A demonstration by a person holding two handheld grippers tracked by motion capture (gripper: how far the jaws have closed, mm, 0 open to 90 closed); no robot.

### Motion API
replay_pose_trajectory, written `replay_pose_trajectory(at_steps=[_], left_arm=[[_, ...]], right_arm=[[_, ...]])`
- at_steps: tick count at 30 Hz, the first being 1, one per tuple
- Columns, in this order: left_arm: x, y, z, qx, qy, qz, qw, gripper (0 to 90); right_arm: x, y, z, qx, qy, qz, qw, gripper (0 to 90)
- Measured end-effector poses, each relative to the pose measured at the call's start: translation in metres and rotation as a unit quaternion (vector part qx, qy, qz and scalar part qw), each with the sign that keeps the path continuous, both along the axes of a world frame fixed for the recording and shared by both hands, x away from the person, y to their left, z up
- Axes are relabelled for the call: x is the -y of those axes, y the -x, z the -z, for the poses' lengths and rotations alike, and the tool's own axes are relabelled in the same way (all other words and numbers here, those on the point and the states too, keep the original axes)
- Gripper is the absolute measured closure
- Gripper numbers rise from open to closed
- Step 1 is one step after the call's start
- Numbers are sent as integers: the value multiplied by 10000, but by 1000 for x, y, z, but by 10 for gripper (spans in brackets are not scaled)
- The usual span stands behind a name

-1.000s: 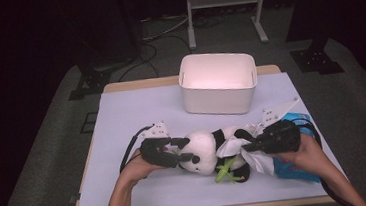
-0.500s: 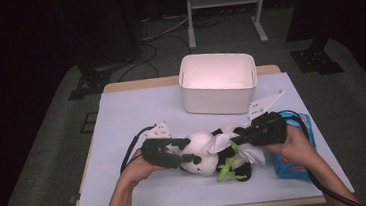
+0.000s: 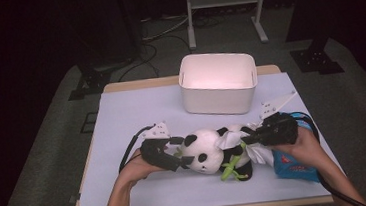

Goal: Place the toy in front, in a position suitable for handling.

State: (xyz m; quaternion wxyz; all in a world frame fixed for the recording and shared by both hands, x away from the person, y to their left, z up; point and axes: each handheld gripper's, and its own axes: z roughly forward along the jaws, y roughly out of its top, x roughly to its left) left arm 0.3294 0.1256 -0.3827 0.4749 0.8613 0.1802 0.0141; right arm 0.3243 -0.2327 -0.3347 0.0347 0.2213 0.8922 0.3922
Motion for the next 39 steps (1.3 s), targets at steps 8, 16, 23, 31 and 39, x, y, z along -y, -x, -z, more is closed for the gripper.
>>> replay_pose_trajectory(at_steps=[8, 16, 23, 31, 39], left_arm=[[4, 1, 2, 199, 270, 120, 9994, 352], [8, 7, -4, 401, 232, 171, 9988, 371], [13, 10, -9, 531, 170, 206, 9982, 370], [17, 12, -11, 561, 165, 212, 9981, 370], [16, 12, -10, 555, 150, 235, 9981, 369]], right_arm=[[8, 1, -3, 23, -90, 51, 9999, 840], [-13, -1, -19, 165, -85, -161, 9997, 840], [-39, -1, -22, 139, -160, -480, 9986, 840], [-68, -2, -34, 235, -279, -848, 9957, 840], [-94, -6, -42, 294, -204, -1009, 9943, 839]])
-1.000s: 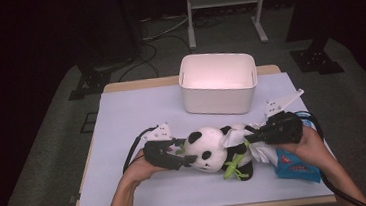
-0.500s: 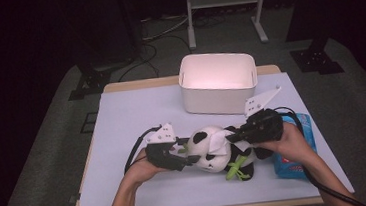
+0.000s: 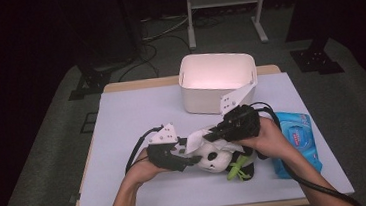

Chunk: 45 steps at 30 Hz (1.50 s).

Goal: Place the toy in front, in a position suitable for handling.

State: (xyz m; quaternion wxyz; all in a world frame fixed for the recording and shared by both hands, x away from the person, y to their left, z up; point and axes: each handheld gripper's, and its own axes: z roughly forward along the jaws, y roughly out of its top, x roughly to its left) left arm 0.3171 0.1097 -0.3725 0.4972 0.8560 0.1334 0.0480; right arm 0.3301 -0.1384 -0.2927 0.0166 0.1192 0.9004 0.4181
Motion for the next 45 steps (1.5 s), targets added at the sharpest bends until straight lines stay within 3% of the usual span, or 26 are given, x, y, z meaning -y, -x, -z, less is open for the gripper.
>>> replay_pose_trajectory(at_steps=[6, 12, 16, 23, 30, 40, 45], left_arm=[[-3, -2, 2, -55, -46, -23, 10000, 365], [-6, -4, 4, -62, -97, -81, 9999, 366], [-4, -4, 4, -31, -20, -57, 10000, 371], [-4, -3, 3, -3, -78, -29, 10000, 374], [-7, -4, 4, -12, -136, -4, 9999, 381], [-10, -5, 6, 4, -138, 55, 9999, 391], [-11, -7, 6, -118, -81, 32, 9999, 390]], right_arm=[[13, 0, 6, 0, 88, 169, 9998, 839], [36, -1, 21, -186, 113, 373, 9991, 839], [47, -2, 26, -310, 42, 480, 9984, 838], [34, -2, 17, -170, 74, 351, 9992, 838], [32, -4, 16, -195, 63, 286, 9994, 838], [75, -16, 26, -341, 168, 903, 9952, 837], [90, -17, 31, -442, 75, 975, 9942, 837]])
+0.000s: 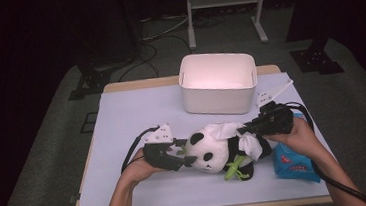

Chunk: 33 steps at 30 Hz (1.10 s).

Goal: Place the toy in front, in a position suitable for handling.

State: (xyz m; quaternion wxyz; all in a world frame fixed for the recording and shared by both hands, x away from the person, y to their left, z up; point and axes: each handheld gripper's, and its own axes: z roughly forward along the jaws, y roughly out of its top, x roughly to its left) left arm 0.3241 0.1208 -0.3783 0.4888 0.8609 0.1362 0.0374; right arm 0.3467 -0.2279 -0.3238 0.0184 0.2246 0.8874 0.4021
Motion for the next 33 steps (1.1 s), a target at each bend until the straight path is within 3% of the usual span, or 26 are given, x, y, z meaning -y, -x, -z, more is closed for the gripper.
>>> replay_pose_trajectory(at_steps=[5, 14, 18, 23, 26, 33], left_arm=[[-3, -1, 3, -60, -94, -31, 9999, 384], [-3, -2, 3, -89, -61, -52, 9999, 380], [-1, -3, 0, -228, -143, -40, 9996, 305], [1, -5, -1, -457, -75, -51, 9989, 188], [4, -5, -5, -469, -37, -34, 9989, 163], [12, -4, -4, -297, -354, 28, 9989, 100]], right_arm=[[3, 5, 1, 34, 140, -46, 9999, 836], [21, 16, 8, -43, -9, 47, 10000, 836], [22, 19, 12, -49, -89, 50, 9999, 836], [17, 21, 16, -79, -173, -4, 9998, 838], [10, 24, 18, -53, -158, -91, 9998, 840], [-8, 30, 17, -8, -2, -276, 9996, 840]])
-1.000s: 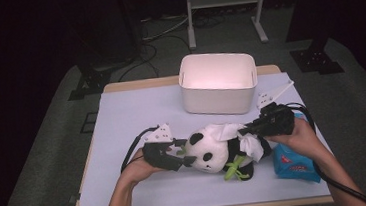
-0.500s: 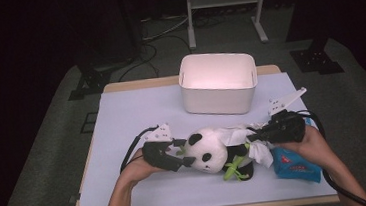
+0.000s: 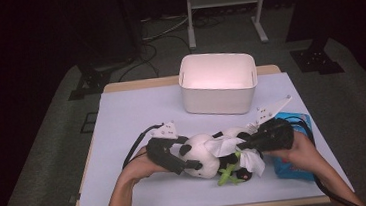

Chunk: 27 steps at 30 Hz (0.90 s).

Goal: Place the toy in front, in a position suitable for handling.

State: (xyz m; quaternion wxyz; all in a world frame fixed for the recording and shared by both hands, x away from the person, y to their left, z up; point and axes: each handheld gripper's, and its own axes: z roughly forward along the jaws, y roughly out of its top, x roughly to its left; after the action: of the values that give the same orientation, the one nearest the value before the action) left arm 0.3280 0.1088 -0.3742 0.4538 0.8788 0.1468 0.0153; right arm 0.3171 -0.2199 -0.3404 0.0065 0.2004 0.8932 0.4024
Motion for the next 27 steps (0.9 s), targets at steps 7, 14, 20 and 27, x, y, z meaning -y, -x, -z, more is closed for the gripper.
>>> replay_pose_trajectory(at_steps=[7, 14, 20, 27], left_arm=[[13, -1, -1, 221, -234, -37, 9995, 116], [8, -2, -2, 490, -203, -24, 9986, 360], [8, 1, -4, 850, -108, 70, 9963, 383], [2, -1, -19, 1358, -220, 171, 9904, 389]], right_arm=[[-2, -2, -1, -32, -18, -3, 10000, 839], [-2, -7, -3, -74, -129, -24, 9999, 839], [-7, -14, -15, 14, -175, -4, 9998, 839], [-13, -27, -27, 130, -180, 103, 9997, 838]])
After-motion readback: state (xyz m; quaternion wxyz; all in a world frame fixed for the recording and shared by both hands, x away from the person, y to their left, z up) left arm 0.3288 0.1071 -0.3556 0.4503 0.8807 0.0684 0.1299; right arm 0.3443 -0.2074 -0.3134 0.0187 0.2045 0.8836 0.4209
